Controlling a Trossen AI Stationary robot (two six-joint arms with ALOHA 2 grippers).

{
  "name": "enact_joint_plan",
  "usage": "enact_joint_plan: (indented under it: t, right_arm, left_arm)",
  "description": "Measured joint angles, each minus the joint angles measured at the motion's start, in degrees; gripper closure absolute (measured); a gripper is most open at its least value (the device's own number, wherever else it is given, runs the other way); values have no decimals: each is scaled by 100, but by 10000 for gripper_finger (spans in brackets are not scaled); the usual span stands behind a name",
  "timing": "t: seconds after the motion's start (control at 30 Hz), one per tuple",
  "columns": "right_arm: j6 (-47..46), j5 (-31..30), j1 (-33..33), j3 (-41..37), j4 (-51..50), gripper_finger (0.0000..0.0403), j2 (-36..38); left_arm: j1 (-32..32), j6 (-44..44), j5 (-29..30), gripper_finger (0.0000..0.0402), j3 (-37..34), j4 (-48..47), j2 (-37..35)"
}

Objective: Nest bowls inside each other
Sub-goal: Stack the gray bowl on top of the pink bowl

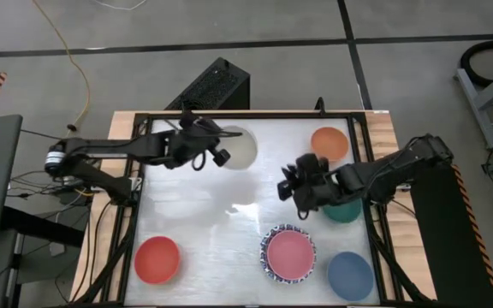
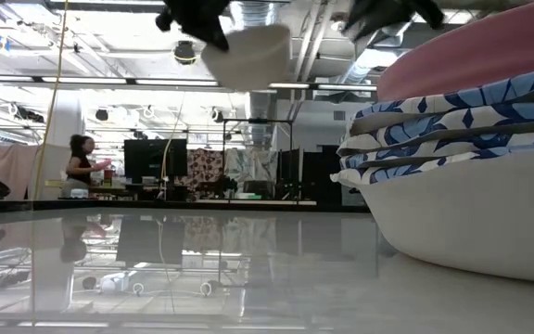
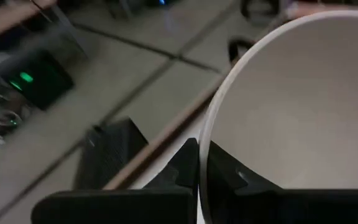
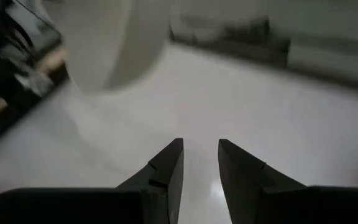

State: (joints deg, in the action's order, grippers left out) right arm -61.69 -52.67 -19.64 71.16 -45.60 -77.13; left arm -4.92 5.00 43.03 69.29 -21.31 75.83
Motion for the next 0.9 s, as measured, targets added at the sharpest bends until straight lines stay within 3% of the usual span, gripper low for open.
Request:
enact_joint_plan:
  t: [0.27,0.43,0.63,0.9]
  right_arm:
    - [4493,-1132,255,317,3249,280,3]
    - [6650,-1352,258,317,5092,280,1]
    - [7475,-1338,329,317,5935,280,1]
    - [7529,-1299,536,317,6238,280,-196]
  left_arm:
    - [323,-1199,948,401,-6,1634,-387]
    - [406,-2179,1218,401,-6,2745,-388]
    - [379,-2973,1199,401,-8,3508,-255]
    - [55,-3286,1148,402,-8,4251,8]
